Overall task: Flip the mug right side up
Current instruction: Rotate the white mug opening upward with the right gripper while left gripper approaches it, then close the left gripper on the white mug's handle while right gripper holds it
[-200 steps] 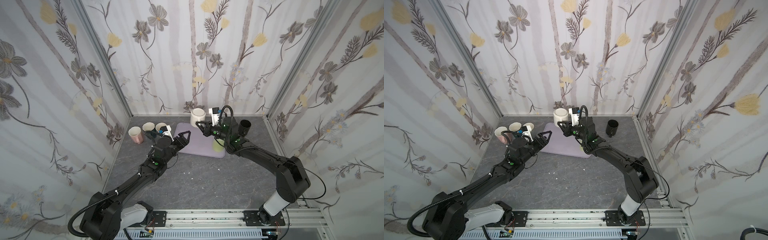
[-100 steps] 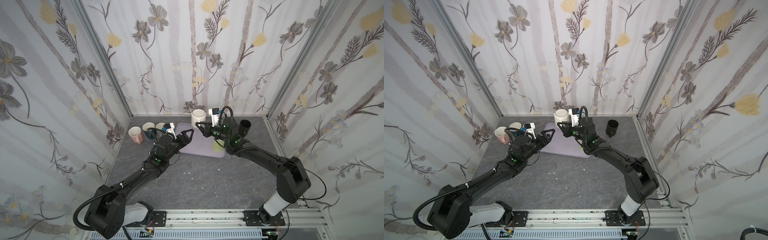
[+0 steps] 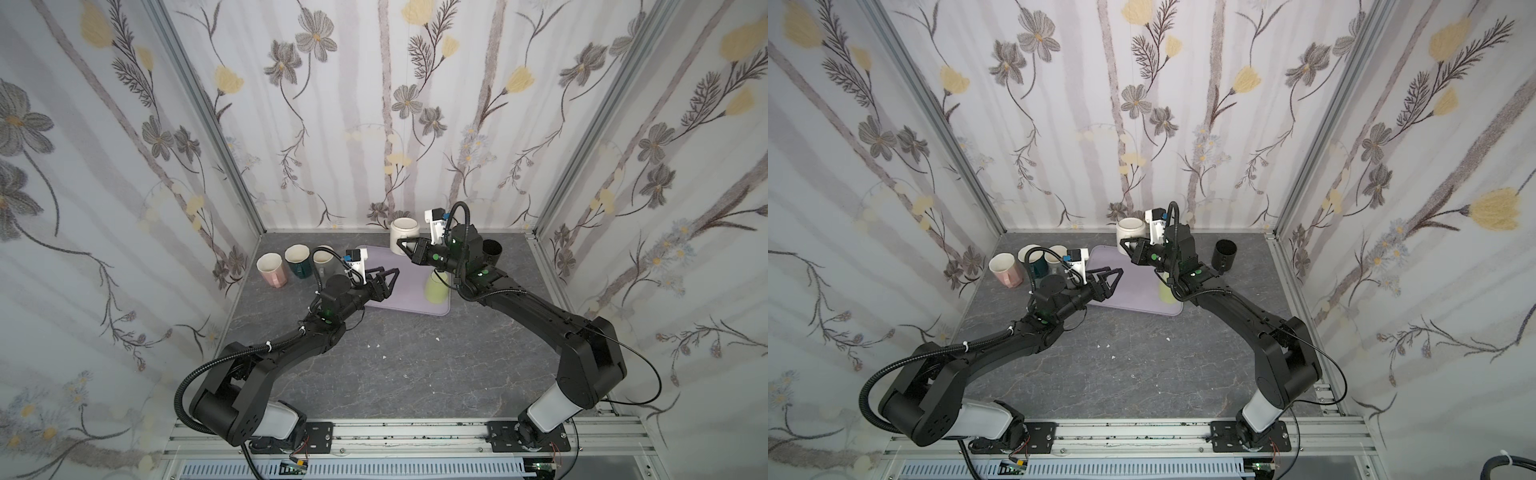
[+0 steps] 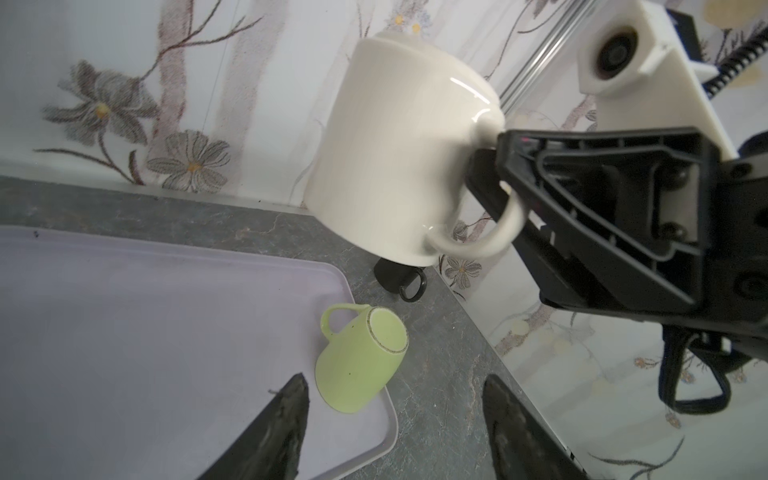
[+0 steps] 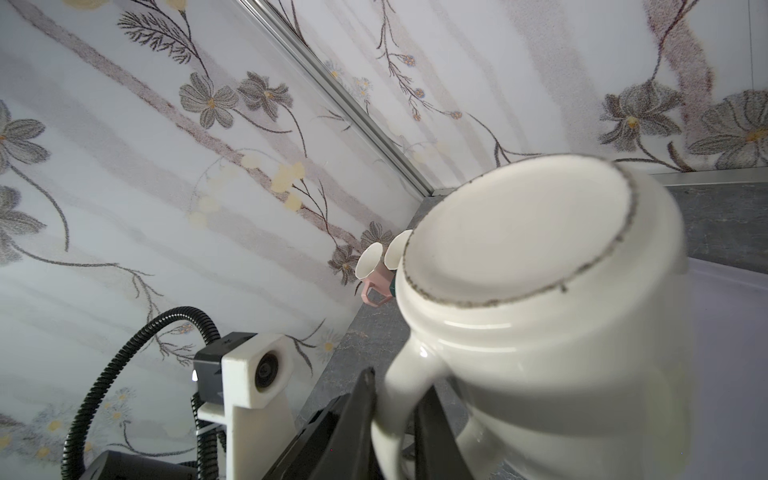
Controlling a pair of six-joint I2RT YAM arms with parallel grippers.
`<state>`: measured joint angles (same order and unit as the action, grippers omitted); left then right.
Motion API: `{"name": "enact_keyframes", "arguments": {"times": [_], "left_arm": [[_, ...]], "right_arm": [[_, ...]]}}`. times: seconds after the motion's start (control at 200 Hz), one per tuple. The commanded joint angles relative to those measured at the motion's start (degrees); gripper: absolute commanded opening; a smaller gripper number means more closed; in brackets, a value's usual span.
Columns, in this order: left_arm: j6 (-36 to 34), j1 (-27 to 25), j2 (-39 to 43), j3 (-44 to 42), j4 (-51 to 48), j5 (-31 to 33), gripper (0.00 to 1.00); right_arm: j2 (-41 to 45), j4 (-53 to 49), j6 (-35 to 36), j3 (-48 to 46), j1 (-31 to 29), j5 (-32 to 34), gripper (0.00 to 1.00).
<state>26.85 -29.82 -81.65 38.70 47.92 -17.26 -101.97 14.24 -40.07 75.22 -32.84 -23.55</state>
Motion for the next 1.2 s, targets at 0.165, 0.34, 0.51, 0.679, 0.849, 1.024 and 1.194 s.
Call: {"name": "enact_keyframes", "arguments": {"times": [0.165, 0.34, 0.51, 0.679, 0.849, 1.024, 1.194], "left_arm": [[-17.32, -0.67, -0.67, 3.25, 4.16, 3.99, 0.66], [-20.74, -0.68, -2.08, 4.54, 4.17, 4.88, 0.63], [-22.26, -0.67, -3.19, 4.77, 4.01, 5.32, 0.63], [-22.67, -0.68, -3.59, 4.91, 4.67, 5.91, 0.63], [-26.89, -0.85, -5.0, 6.34, 3.69, 6.31, 0.63], [-31.28, -1.0, -6.26, 7.07, 3.37, 6.76, 0.63], [-34.24, -1.28, -7.07, 8.35, 3.49, 9.31, 0.63]], "right_arm": [[0.61, -5.81, -2.65, 4.3, 0.6, -2.23, 0.0], [0.19, -6.24, -4.12, 5.7, 0.98, -4.47, 0.0], [0.44, -7.36, -3.61, 6.25, 1.55, -4.59, 0.0], [0.31, -7.3, -3.9, 6.2, 1.77, -5.43, 0.0], [0.12, -7.23, -4.91, 6.64, 1.98, -7.07, 0.0], [0.45, -8.97, -4.9, 7.81, 2.35, -7.42, 0.0], [0.35, -9.33, -6.27, 8.17, 2.39, -8.59, 0.0]]}}
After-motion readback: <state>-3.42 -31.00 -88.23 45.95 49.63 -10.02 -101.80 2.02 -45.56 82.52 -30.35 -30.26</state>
